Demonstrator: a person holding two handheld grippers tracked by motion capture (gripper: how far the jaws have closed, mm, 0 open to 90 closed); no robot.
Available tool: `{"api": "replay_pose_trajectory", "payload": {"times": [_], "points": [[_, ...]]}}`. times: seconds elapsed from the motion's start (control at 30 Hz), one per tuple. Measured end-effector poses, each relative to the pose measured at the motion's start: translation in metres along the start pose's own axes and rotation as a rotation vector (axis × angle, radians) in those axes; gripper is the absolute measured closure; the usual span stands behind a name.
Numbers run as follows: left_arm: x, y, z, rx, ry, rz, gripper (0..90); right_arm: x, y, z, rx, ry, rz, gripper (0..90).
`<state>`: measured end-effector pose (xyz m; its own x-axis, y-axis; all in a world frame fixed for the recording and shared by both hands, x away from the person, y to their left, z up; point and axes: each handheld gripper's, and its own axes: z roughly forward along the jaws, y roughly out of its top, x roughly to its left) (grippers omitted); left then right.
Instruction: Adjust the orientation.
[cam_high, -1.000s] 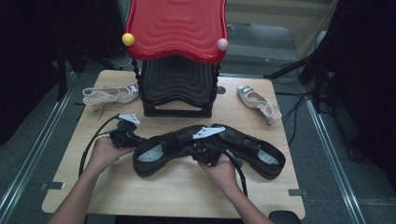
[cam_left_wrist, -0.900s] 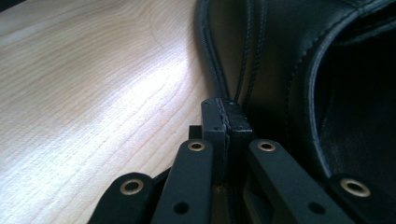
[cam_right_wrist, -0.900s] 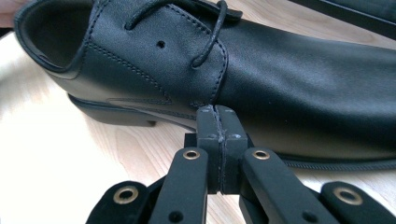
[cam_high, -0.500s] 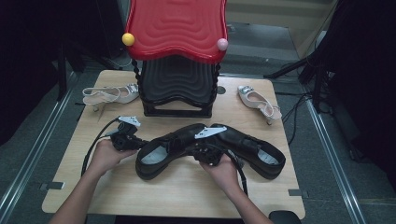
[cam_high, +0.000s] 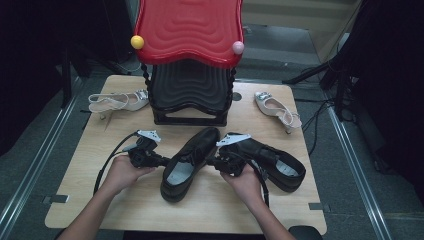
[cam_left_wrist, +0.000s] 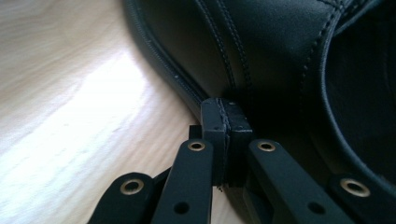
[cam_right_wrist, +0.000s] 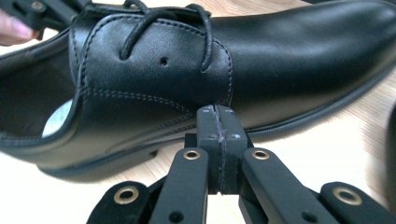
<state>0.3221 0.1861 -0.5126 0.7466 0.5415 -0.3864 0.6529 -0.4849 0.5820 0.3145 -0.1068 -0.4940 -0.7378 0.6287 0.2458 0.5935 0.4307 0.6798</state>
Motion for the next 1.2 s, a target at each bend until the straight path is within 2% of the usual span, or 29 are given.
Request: {"api": "replay_pose_trajectory", "payload": {"times": [0.57, 0.8, 0.9, 0.97, 1.07, 1.13, 1.2], "points": [[-0.032, 0.007, 0.028, -0.016, -0.049, -0.033, 90.0, -0.019, 0.001, -0.011, -0.004, -0.067, 0.073, 90.0], [-0.041, 0.011, 0.04, -0.054, -0.036, -0.056, 90.0, -0.026, 0.003, -0.013, -0.011, -0.11, 0.083, 90.0], [-0.044, 0.012, 0.043, -0.054, -0.033, -0.055, 90.0, -0.029, 0.004, -0.013, -0.013, -0.115, 0.087, 90.0], [-0.044, 0.012, 0.041, -0.046, -0.014, -0.046, 89.3, -0.031, 0.004, -0.014, -0.012, -0.111, 0.09, 90.0], [-0.034, 0.012, 0.035, -0.03, -0.018, -0.071, 66.6, -0.033, 0.004, -0.015, -0.015, -0.121, 0.077, 85.2], [-0.031, 0.011, 0.027, -0.034, 0.017, -0.058, 63.1, -0.034, 0.004, -0.021, -0.025, -0.12, 0.091, 84.3], [-0.029, 0.012, 0.019, -0.043, 0.026, -0.039, 57.8, -0.034, 0.004, -0.028, -0.039, -0.11, 0.097, 81.3]]}}
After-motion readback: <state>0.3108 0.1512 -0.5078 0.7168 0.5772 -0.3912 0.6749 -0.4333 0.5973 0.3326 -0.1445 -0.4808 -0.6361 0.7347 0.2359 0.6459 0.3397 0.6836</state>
